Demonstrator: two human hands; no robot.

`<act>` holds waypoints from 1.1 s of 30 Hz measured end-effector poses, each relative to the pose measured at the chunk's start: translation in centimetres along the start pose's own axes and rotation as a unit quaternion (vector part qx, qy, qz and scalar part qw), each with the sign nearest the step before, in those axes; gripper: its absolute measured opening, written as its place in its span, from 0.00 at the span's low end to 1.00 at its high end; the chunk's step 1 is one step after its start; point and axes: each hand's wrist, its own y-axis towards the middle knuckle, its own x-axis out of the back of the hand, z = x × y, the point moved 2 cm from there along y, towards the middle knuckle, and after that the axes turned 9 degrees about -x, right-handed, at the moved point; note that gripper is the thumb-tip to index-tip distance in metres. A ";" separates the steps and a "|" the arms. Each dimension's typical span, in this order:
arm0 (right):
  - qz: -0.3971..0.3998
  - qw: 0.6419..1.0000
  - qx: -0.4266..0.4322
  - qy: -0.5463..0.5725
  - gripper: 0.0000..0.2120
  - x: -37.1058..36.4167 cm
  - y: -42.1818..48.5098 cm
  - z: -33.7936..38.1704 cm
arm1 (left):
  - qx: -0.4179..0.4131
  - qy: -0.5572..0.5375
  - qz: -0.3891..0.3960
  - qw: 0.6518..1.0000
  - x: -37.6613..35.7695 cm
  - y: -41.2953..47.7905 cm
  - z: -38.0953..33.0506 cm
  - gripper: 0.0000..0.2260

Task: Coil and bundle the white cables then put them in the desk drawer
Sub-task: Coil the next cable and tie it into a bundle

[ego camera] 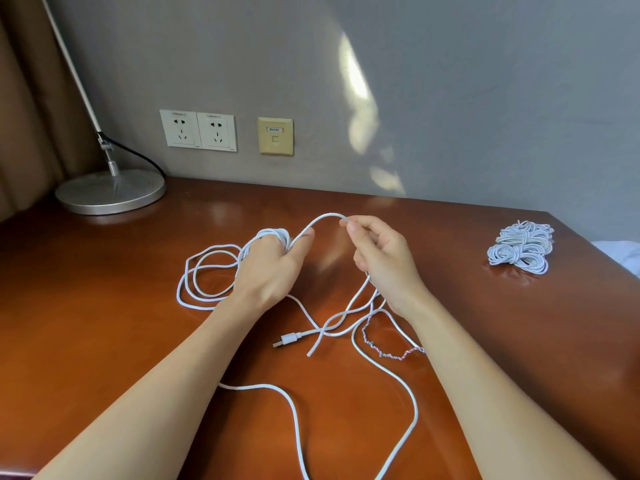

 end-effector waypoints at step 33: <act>0.125 0.964 -0.006 -0.236 0.07 -0.9 -0.3 -1.2 | 0.162 -0.802 -0.026 0.574 1.0 1.2 0.2 0.24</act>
